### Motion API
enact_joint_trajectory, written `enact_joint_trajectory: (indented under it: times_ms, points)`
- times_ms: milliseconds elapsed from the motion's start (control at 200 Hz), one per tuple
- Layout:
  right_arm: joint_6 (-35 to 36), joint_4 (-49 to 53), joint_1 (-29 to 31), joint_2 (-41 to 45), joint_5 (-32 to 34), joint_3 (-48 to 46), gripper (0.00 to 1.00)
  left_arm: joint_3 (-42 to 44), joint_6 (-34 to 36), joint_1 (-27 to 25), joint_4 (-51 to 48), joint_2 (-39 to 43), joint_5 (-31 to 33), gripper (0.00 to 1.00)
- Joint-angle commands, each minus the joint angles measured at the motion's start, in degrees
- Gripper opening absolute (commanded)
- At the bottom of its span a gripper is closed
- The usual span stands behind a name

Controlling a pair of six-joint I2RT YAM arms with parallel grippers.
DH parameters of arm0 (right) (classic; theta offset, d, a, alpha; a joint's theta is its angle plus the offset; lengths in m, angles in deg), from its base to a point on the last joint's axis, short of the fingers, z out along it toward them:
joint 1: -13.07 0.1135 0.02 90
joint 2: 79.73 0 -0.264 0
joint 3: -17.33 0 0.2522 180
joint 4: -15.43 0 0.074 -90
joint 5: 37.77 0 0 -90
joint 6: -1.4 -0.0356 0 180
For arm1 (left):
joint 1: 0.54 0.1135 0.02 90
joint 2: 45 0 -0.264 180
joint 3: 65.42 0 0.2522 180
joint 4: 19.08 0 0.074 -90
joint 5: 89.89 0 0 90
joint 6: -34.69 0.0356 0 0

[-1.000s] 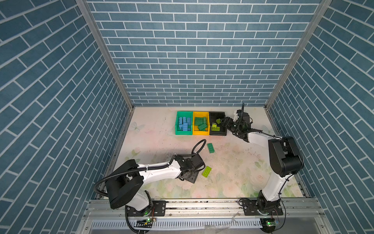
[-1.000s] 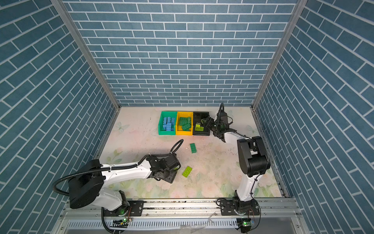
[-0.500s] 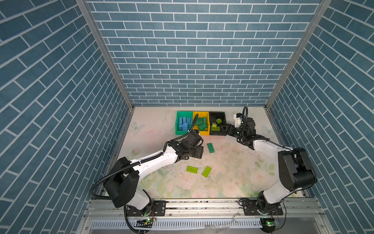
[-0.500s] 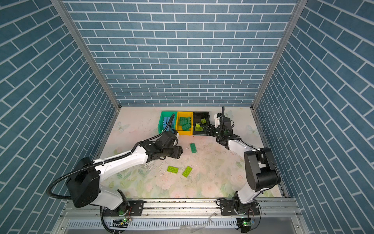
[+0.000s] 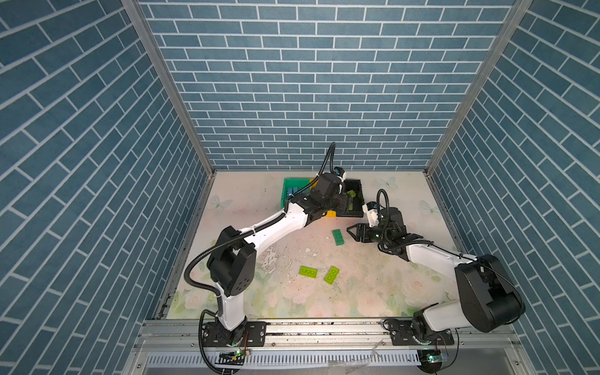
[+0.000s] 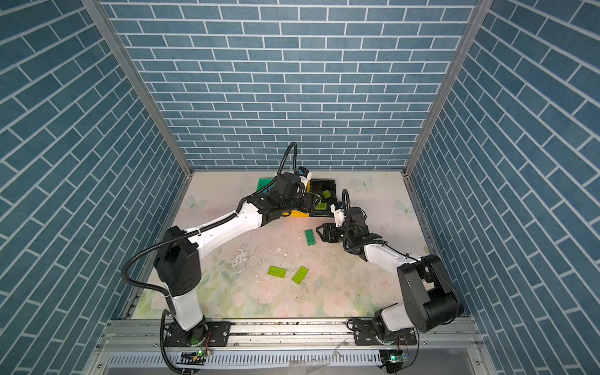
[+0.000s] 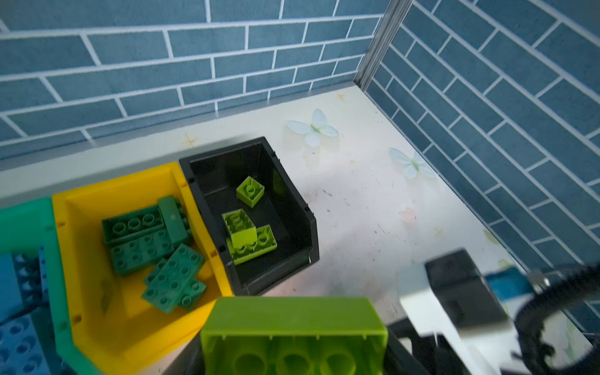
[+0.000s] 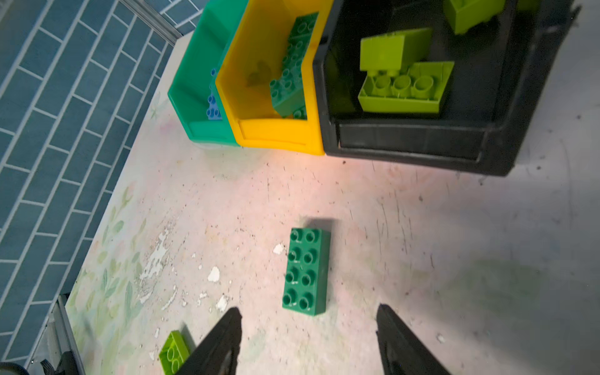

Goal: Sort the legos into containers by color
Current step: 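Carry lime brick over black bin with left while right reaches lime brick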

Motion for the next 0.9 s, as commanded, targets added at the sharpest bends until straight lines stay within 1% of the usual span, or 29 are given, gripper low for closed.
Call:
enact_joint_trajectory:
  times_ms: [0, 90, 220, 335, 460, 610, 800, 895]
  points:
    - [1.2, 0.5, 0.5, 2.5, -0.2, -2.7, 0.67, -4.1, 3.3, 1.3, 2.3, -3.4, -2.1, 0.57]
    - [0.4, -0.6, 1.6, 4.2, -0.4, -5.1, 0.67, -7.4, 5.2, 1.7, 3.4, -6.9, -3.5, 0.57]
    - [-0.9, -0.7, 3.5, 6.3, 0.4, -7.5, 0.67, -14.0, 7.6, 2.3, 1.9, -12.3, -4.7, 0.57]
    - [-0.2, 0.3, 6.1, 7.5, 2.0, -8.3, 0.66, -18.6, 8.9, 3.2, 1.4, -16.6, -5.5, 0.57]
    - [2.1, 3.7, 10.0, 8.6, 5.5, -8.3, 0.67, -23.8, 9.4, 4.0, -0.2, -20.8, -6.0, 0.58]
    - [4.6, 8.0, 15.3, 9.3, 10.1, -8.2, 0.68, -27.6, 9.9, 4.6, -0.7, -25.0, -5.8, 0.59]
    - [7.4, 9.3, 22.3, 10.7, 14.1, -9.4, 0.70, -31.5, 11.9, 4.8, -2.7, -29.5, -2.7, 0.60]
    - [8.2, 10.6, 25.6, 10.7, 17.7, -9.2, 0.72, -33.5, 12.3, 5.0, -4.2, -31.4, -2.2, 0.62]
